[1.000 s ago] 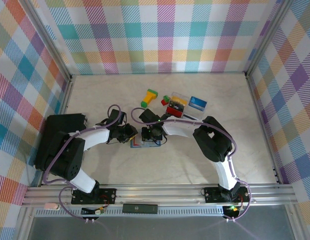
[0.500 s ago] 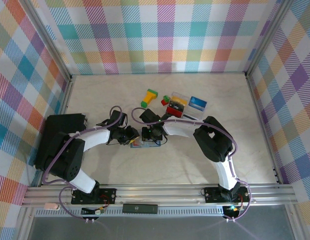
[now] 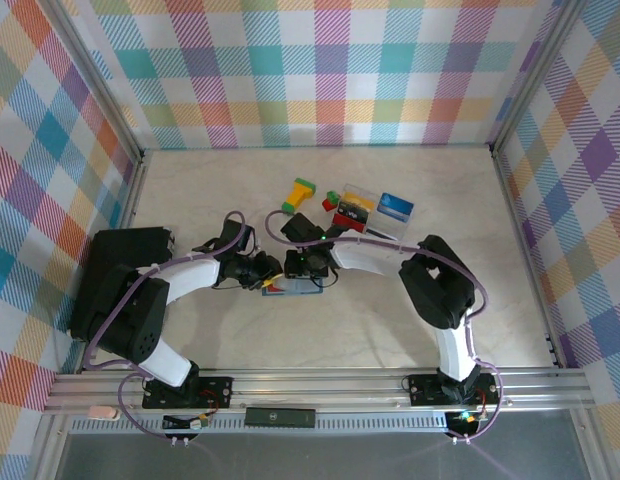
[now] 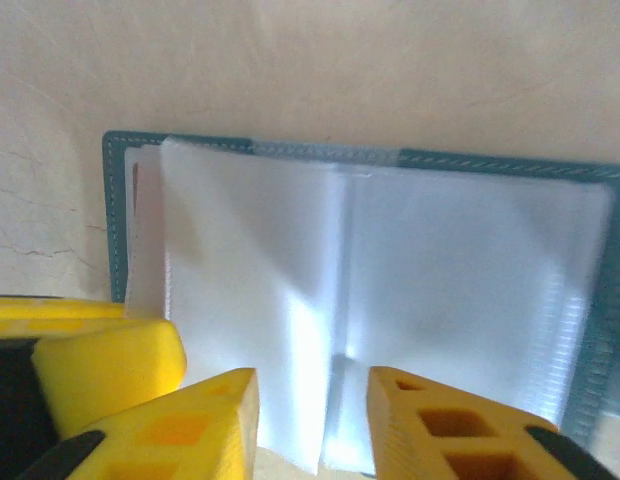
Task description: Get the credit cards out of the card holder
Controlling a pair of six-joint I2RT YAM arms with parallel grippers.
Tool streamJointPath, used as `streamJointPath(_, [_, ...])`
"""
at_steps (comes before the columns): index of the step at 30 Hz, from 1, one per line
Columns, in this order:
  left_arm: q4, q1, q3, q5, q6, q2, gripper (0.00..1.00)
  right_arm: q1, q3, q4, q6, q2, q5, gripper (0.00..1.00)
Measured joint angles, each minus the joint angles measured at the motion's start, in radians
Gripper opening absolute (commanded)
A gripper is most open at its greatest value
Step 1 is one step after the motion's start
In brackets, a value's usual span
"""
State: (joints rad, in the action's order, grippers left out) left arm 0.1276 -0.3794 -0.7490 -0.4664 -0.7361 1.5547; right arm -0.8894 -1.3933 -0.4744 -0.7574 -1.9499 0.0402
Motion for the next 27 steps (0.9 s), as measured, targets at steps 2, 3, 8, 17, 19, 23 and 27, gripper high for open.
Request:
streamJointPath(2, [-0.026, -0.004, 0.0, -0.024, -0.004, 0.0, 0.3, 0.001, 0.005, -0.011, -0.002, 0.042, 0.034, 0.42])
streamJointPath(3, [-0.035, -0.007, 0.0, -0.033, -0.005, 0.0, 0.31, 0.002, 0.01, -0.014, -0.004, 0.064, 0.053, 0.44])
streamJointPath(8, [-0.089, -0.027, 0.0, -0.079, -0.022, 0.004, 0.38, 0.021, 0.066, -0.037, -0.023, 0.199, 0.145, 0.58])
streamJointPath(17, [-0.162, -0.077, -0.051, -0.143, -0.068, 0.117, 0.44, 0.11, 0.196, -0.082, -0.074, 0.397, 0.23, 0.63])
streamJointPath(19, [-0.165, -0.078, -0.07, -0.15, -0.071, 0.139, 0.45, 0.126, 0.215, -0.092, -0.089, 0.427, 0.23, 0.64])
streamJointPath(23, [-0.14, -0.078, -0.105, -0.153, -0.06, 0.154, 0.47, 0.129, 0.25, -0.093, -0.126, 0.469, 0.22, 0.64])
streamJointPath(27, [-0.09, -0.077, -0.152, -0.146, -0.032, 0.153, 0.47, 0.129, 0.288, -0.082, -0.148, 0.485, 0.178, 0.63])
